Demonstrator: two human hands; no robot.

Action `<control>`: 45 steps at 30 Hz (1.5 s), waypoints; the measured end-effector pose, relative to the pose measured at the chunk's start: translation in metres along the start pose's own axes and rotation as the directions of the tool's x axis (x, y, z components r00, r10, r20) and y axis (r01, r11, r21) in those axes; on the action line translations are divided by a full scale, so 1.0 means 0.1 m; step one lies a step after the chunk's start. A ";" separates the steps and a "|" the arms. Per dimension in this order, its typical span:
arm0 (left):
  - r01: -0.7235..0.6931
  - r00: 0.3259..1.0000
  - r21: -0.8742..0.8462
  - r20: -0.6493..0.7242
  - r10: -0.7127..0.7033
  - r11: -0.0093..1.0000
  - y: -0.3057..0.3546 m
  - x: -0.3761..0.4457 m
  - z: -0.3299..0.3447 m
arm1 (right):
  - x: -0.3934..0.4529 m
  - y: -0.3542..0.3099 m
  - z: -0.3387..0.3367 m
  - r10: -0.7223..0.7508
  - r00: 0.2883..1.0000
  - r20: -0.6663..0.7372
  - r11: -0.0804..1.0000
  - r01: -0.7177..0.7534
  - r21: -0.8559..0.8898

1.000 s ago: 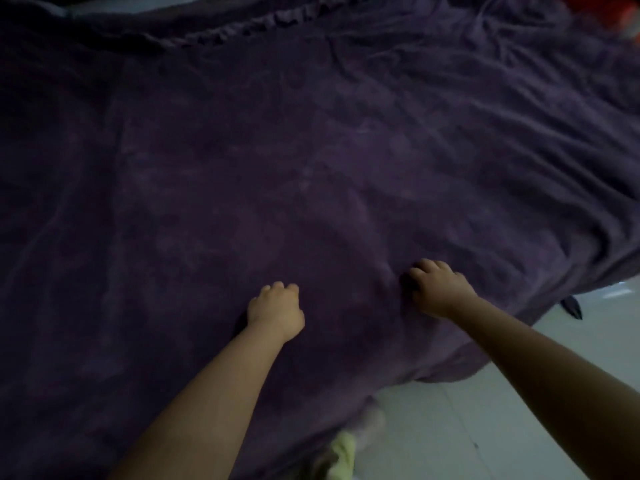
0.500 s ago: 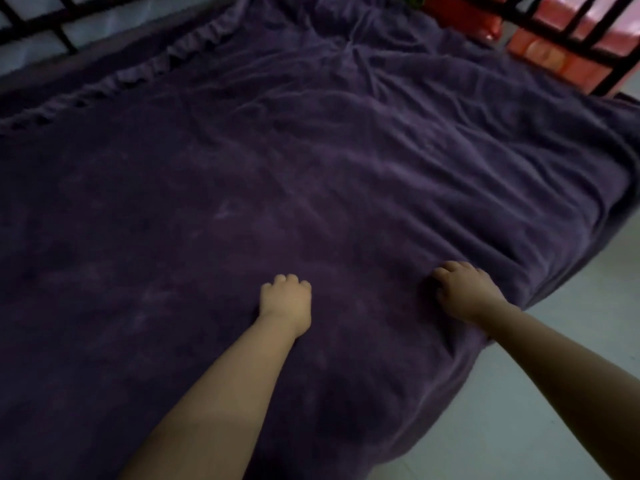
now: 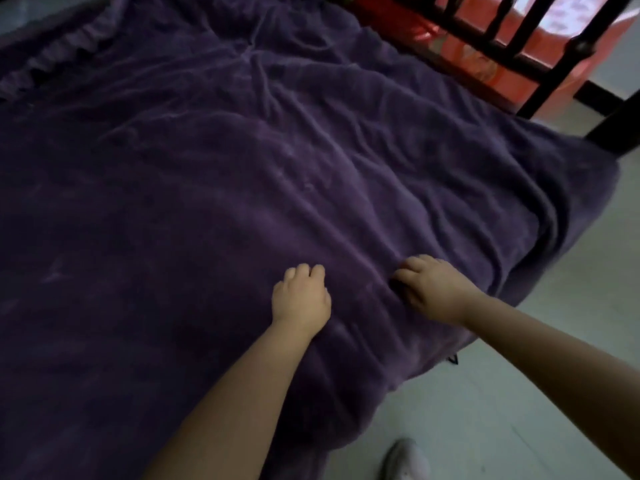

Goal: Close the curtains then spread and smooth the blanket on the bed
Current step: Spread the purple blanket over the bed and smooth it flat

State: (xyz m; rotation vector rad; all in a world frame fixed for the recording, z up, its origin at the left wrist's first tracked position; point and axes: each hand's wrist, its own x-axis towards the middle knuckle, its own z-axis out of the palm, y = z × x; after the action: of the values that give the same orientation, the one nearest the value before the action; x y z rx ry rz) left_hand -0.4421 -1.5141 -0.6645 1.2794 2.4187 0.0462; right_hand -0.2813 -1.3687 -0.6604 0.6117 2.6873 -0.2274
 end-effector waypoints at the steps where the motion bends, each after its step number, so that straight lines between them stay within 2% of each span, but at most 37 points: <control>1: 0.029 1.000 0.017 -0.008 -0.029 0.999 0.15 0.08 0.01 | -0.01 0.22 -0.04 0.021 1.000 0.019 1.000 -0.022 0.010; 4: 0.036 0.998 0.056 -0.044 -0.034 0.998 0.48 0.29 0.06 | -0.04 0.84 -0.14 0.135 0.991 -0.025 0.989 -0.133 0.060; 7: 0.009 0.998 0.010 -0.056 -0.009 1.000 0.78 0.51 0.06 | 0.04 1.41 -0.26 0.287 0.952 -0.101 0.957 -0.281 0.070; 12: 0.005 0.999 -0.026 -0.036 -0.006 1.000 1.07 0.90 0.02 | 0.36 2.14 -0.47 0.528 0.822 -0.213 0.849 -0.517 0.109; 14: -0.009 1.000 -0.037 -0.023 0.008 0.999 1.15 1.09 -0.02 | 0.54 2.40 -0.53 0.592 0.784 -0.187 0.806 -0.580 0.119; 18: 0.001 1.000 -0.091 -0.014 -0.002 0.996 1.29 1.35 -0.08 | 0.79 2.89 -0.58 0.629 0.767 -0.125 0.777 -0.614 0.142; 21: -0.007 1.000 -0.108 -0.026 0.004 0.994 1.40 1.53 -0.09 | 0.90 3.14 -0.54 0.698 0.715 0.028 0.706 -0.694 0.141; 23: 0.020 1.000 -0.157 -0.020 -0.023 0.987 1.52 1.64 -0.08 | 0.93 3.19 -0.47 0.647 0.758 0.085 0.743 -0.652 0.155; 25: 0.032 0.999 -0.197 -0.033 -0.039 0.980 1.70 1.73 -0.04 | 0.96 3.23 -0.45 0.564 0.824 0.044 0.811 -0.564 0.157; 29: -0.041 0.998 -0.203 -0.058 0.030 0.978 2.27 1.78 0.10 | 0.77 3.33 -0.61 0.324 0.942 -0.090 0.945 -0.317 0.081; 31: -0.075 0.997 -0.216 -0.037 0.069 0.973 2.59 1.76 0.15 | 0.60 3.40 -0.83 0.202 0.969 -0.144 0.979 -0.199 0.035; 33: -0.091 0.996 -0.203 -0.010 0.091 0.975 2.93 1.71 0.16 | 0.46 3.45 -1.13 0.153 0.969 -0.195 0.988 -0.143 0.067; 34: -0.072 0.997 -0.213 -0.036 0.066 0.974 3.12 1.68 0.13 | 0.40 3.47 -1.31 0.150 0.963 -0.224 0.986 -0.128 0.109; 36: -0.009 0.977 -0.249 -0.211 -0.045 0.968 3.40 1.68 0.01 | 0.35 3.49 -1.64 0.136 0.943 -0.302 0.982 -0.088 0.169; 38: 0.046 0.902 -0.224 -0.409 -0.137 0.974 3.67 1.71 -0.14 | 0.30 3.57 -1.90 0.043 0.926 -0.375 0.989 0.013 0.146; 41: 0.066 0.865 -0.165 -0.482 -0.139 0.984 3.82 1.83 -0.29 | 0.26 3.69 -2.05 0.027 0.927 -0.375 0.992 0.023 0.128; 43: 0.079 0.907 -0.157 -0.399 -0.137 0.984 3.87 1.94 -0.19 | 0.31 3.78 -1.90 0.062 0.949 -0.308 0.995 -0.033 0.098; 45: 0.100 0.971 -0.207 -0.192 -0.141 0.973 3.87 2.01 0.03 | 0.38 3.80 -1.59 0.125 0.975 -0.183 0.992 -0.122 0.031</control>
State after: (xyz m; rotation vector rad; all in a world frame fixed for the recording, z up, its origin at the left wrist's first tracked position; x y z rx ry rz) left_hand -0.2372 -1.1288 -0.6517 1.0827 2.5850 0.3914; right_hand -0.1947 -0.9776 -0.5576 0.8409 2.8123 -0.1709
